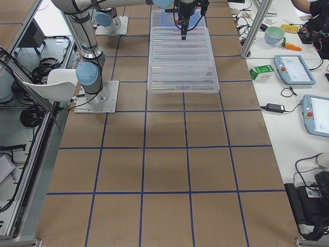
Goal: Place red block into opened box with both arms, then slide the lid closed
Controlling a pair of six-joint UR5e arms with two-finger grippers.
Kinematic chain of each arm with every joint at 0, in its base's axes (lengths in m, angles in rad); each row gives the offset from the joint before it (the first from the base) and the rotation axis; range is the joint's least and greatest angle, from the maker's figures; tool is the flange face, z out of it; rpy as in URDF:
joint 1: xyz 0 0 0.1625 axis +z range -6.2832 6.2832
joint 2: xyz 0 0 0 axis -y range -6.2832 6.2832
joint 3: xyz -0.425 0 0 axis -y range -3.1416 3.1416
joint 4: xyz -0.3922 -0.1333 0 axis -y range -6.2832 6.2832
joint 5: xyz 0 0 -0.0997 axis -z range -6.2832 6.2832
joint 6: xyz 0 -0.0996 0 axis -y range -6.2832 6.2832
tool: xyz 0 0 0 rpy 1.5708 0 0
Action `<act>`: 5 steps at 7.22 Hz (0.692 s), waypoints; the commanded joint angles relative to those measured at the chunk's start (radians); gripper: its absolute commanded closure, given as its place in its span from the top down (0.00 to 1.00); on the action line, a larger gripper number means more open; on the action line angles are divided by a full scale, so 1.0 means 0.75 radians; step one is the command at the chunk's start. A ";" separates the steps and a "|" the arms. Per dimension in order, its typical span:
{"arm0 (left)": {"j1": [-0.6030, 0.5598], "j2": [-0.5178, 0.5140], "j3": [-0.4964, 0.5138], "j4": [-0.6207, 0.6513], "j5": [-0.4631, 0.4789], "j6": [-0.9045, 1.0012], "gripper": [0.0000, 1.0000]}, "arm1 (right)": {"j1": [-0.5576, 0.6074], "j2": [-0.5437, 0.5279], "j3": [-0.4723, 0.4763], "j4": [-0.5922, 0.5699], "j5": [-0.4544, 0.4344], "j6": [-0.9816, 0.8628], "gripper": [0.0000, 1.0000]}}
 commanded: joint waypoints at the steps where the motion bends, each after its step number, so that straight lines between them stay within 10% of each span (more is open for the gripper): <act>1: -0.001 -0.012 0.004 0.010 -0.005 -0.006 0.76 | 0.001 -0.001 -0.001 -0.001 0.003 0.001 1.00; 5: 0.029 0.011 0.067 0.051 -0.001 0.023 0.97 | -0.008 -0.001 0.007 0.008 0.007 -0.022 1.00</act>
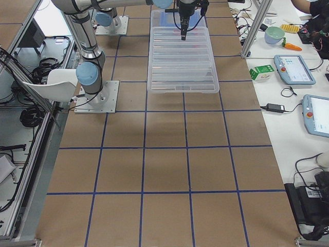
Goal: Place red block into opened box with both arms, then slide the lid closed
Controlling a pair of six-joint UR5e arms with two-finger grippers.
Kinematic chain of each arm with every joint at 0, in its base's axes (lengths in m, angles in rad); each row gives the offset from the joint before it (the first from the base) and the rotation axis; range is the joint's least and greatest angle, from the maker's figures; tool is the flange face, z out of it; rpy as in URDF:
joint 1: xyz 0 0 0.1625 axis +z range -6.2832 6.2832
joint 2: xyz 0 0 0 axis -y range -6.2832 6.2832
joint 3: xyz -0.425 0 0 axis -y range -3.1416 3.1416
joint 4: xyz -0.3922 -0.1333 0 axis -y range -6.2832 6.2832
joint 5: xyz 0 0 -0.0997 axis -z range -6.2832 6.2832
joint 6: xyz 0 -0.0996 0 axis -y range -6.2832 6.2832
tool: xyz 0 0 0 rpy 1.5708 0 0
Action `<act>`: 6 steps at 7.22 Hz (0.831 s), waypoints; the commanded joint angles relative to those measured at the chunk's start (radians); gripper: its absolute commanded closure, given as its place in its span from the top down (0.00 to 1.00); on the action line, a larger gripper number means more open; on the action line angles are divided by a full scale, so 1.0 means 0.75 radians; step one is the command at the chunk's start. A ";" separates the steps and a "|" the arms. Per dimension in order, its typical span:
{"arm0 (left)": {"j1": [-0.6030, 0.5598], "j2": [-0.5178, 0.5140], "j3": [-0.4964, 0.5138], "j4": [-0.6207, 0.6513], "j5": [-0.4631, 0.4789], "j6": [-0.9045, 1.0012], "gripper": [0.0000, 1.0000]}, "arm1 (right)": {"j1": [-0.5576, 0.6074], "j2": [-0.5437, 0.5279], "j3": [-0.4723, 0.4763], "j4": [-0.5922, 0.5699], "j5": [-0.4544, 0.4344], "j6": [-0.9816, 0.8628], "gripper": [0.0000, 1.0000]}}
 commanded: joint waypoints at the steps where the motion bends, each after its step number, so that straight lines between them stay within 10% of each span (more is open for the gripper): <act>1: 0.035 0.039 0.099 -0.048 0.005 0.008 1.00 | 0.000 -0.020 -0.026 -0.011 0.012 0.012 1.00; 6: 0.138 0.211 0.547 -0.857 0.175 0.032 1.00 | -0.004 0.098 -0.050 -0.030 0.002 0.004 1.00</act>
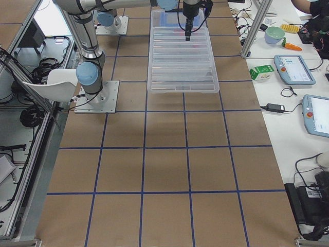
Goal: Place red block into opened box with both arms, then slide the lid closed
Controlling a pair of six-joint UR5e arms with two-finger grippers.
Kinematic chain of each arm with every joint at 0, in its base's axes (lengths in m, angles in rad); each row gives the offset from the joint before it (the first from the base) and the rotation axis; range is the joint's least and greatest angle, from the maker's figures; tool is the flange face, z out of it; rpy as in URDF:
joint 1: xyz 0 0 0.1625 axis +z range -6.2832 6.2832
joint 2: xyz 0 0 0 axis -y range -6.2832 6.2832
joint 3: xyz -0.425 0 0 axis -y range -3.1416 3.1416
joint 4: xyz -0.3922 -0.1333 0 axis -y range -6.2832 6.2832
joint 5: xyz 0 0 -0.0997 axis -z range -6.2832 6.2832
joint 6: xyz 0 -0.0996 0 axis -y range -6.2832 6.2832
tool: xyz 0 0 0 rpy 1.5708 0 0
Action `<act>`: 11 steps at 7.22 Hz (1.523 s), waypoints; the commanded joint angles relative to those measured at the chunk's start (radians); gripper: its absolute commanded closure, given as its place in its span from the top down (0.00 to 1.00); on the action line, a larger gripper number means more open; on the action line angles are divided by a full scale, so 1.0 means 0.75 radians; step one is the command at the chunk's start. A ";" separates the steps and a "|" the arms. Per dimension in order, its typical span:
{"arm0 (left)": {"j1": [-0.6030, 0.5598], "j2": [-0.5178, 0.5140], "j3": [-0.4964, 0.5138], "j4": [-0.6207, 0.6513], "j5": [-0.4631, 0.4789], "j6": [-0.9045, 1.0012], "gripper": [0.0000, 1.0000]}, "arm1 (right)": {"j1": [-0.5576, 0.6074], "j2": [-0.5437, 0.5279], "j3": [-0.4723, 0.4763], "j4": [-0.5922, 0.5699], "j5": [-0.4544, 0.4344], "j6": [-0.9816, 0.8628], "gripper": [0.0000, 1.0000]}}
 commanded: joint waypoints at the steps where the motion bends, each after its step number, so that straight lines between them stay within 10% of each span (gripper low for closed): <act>1: 0.022 0.019 0.124 -0.158 0.029 -0.027 1.00 | -0.004 0.025 0.009 0.015 -0.013 0.016 1.00; 8: 0.012 0.045 0.047 -0.062 -0.047 -0.015 1.00 | -0.008 0.022 -0.009 -0.054 -0.025 -0.023 1.00; 11: 0.012 0.049 0.049 -0.064 -0.043 -0.017 1.00 | -0.323 0.023 -0.001 -0.059 -0.027 -0.416 1.00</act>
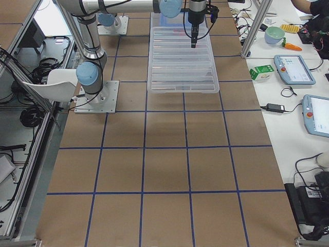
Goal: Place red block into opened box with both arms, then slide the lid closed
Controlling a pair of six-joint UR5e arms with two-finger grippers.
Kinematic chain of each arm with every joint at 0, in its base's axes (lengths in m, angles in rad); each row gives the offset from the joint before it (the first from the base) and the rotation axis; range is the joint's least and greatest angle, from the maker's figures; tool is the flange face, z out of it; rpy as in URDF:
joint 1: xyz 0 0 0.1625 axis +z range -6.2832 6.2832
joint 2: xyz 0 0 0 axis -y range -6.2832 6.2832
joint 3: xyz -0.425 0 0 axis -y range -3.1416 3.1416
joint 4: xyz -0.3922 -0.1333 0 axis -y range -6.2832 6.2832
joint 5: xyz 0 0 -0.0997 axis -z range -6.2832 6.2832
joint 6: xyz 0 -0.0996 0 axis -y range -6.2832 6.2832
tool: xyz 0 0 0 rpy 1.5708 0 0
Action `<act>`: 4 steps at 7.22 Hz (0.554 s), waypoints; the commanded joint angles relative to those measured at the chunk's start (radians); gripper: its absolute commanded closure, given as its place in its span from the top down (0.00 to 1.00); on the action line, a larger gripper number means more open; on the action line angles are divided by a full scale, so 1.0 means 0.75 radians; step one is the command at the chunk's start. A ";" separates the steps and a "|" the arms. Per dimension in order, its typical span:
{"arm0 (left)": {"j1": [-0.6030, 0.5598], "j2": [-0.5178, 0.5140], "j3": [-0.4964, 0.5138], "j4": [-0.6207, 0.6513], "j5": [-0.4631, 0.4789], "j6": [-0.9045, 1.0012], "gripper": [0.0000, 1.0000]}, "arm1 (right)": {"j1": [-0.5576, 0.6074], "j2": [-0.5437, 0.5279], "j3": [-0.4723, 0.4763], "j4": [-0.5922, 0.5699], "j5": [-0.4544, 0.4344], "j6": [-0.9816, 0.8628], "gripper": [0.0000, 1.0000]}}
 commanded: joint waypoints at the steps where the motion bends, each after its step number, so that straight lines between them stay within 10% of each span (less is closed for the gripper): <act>1: 0.000 0.000 0.000 0.002 -0.001 -0.001 1.00 | -0.284 0.017 0.020 -0.015 0.006 -0.328 1.00; 4: 0.000 0.000 -0.002 0.002 -0.002 -0.001 1.00 | -0.510 0.154 0.073 -0.137 0.016 -0.693 1.00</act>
